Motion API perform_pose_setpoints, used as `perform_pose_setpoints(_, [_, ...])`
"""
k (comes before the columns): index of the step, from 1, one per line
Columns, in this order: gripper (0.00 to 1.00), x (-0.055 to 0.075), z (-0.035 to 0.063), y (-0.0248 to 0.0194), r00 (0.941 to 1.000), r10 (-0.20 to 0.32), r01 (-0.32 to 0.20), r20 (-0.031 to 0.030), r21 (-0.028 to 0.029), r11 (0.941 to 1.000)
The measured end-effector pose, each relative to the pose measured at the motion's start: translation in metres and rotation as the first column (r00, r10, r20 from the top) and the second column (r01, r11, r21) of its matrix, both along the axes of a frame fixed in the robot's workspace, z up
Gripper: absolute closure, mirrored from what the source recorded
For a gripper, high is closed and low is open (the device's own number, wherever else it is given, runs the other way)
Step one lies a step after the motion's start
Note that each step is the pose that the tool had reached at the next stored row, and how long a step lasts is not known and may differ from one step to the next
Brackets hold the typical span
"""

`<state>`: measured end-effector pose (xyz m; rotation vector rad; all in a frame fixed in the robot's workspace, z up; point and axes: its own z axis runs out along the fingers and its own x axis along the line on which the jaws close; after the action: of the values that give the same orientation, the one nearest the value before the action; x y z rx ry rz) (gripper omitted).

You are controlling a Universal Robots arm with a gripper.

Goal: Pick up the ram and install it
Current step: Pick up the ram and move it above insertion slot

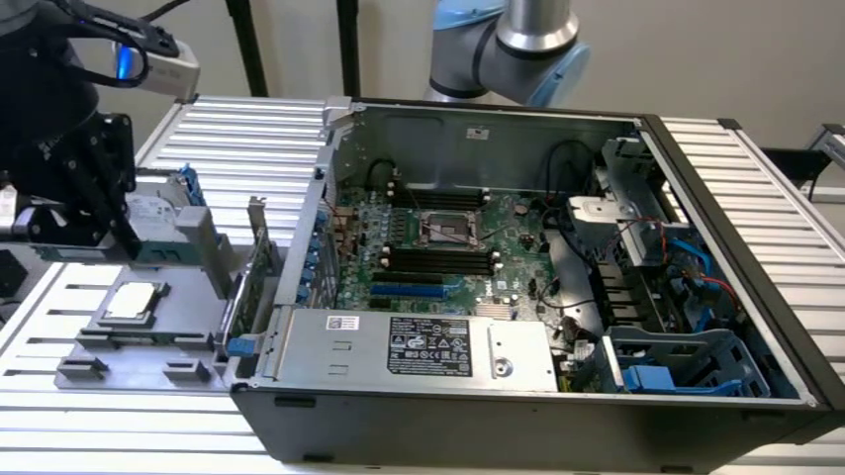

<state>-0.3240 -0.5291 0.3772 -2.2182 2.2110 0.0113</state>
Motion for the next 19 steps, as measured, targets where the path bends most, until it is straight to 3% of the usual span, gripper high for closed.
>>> perform_pose_setpoints(7, [0.86, 0.025, 0.0203, 0.0021, 1.0000, 0.000, 0.000, -0.0001, -0.0001, 1.0000])
perform_pose_setpoints(13, [0.86, 0.044, 0.0229, 0.0098, 1.0000, 0.000, 0.000, -0.0001, -0.0001, 1.0000])
perform_pose_setpoints(19, [0.86, 0.059, 0.0230, 0.0213, 1.0000, 0.000, 0.000, 0.0000, 0.0000, 1.0000])
